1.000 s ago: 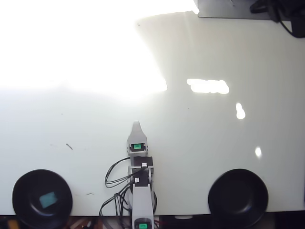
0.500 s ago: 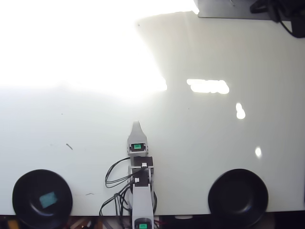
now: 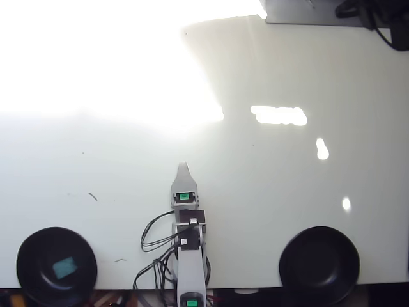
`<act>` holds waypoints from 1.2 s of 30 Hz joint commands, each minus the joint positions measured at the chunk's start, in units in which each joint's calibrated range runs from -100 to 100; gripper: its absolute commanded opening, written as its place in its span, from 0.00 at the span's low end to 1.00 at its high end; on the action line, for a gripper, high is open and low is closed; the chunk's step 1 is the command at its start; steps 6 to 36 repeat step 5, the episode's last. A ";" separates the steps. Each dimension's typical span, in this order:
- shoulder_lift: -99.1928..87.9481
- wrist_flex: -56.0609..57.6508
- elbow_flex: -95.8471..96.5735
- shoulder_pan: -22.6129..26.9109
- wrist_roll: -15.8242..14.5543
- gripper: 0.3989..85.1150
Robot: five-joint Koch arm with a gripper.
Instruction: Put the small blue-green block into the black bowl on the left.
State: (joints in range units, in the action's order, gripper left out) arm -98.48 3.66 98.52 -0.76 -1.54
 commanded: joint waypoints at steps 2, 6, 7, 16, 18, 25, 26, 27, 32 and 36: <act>-0.66 -0.05 1.48 0.00 -0.05 0.57; -0.66 -0.05 1.48 0.00 -0.05 0.57; -0.66 -0.05 1.48 0.00 -0.05 0.57; -0.66 -0.05 1.48 0.00 -0.05 0.57; -0.66 -0.05 1.48 0.00 -0.05 0.57; -0.66 -0.05 1.48 0.00 -0.05 0.57; -0.66 -0.05 1.48 0.00 -0.05 0.57; -0.66 -0.05 1.48 0.00 -0.05 0.57; -0.66 -0.05 1.48 0.00 -0.05 0.57; -0.66 -0.05 1.48 0.00 -0.05 0.57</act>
